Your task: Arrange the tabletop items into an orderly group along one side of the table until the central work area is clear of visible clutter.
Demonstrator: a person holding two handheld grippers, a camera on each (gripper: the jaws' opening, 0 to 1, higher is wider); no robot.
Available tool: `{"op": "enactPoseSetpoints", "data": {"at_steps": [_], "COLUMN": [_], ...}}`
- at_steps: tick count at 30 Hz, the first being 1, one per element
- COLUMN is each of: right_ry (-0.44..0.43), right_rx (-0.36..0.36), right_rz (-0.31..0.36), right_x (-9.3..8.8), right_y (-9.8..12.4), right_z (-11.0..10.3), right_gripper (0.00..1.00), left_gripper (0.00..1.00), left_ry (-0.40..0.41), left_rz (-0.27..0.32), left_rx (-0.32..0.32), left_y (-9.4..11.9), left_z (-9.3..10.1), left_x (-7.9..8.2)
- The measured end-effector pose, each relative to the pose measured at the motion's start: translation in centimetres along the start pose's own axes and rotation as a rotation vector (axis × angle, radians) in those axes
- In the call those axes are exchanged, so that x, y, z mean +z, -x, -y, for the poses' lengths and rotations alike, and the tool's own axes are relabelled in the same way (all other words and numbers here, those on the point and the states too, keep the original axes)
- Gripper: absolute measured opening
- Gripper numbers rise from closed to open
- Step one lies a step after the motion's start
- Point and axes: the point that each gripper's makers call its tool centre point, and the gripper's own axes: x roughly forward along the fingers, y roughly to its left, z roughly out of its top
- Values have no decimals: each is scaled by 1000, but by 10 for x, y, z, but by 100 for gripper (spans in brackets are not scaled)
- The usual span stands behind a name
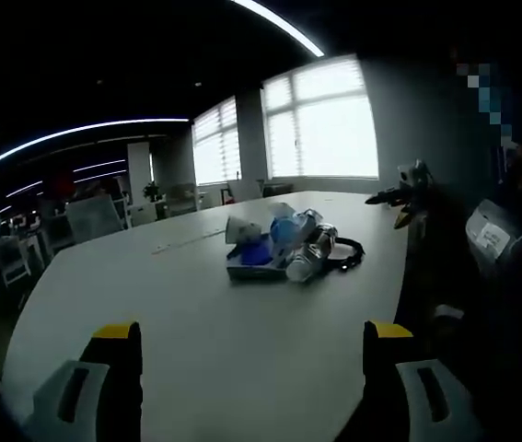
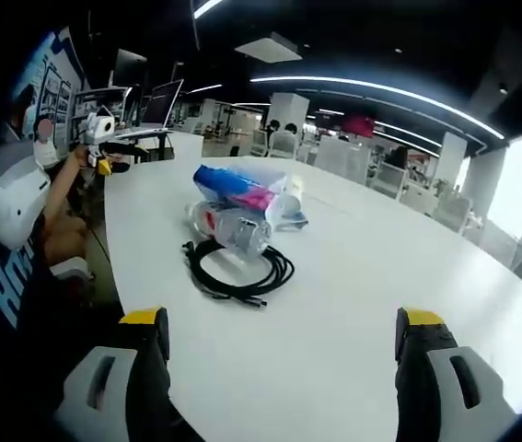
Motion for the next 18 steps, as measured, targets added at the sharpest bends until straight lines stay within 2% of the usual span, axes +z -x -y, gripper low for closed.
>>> {"op": "enactPoseSetpoints", "data": {"at_steps": [18], "right_ry": [-8], "right_rx": [3], "right_rz": [-2], "right_x": [-3], "right_y": [0], "right_z": [-1], "right_gripper": [100], "left_gripper": [100], "left_ry": [-3], "left_rz": [7], "left_rx": [-19], "left_y": [-4], "left_z": [5], "left_x": [1]}}
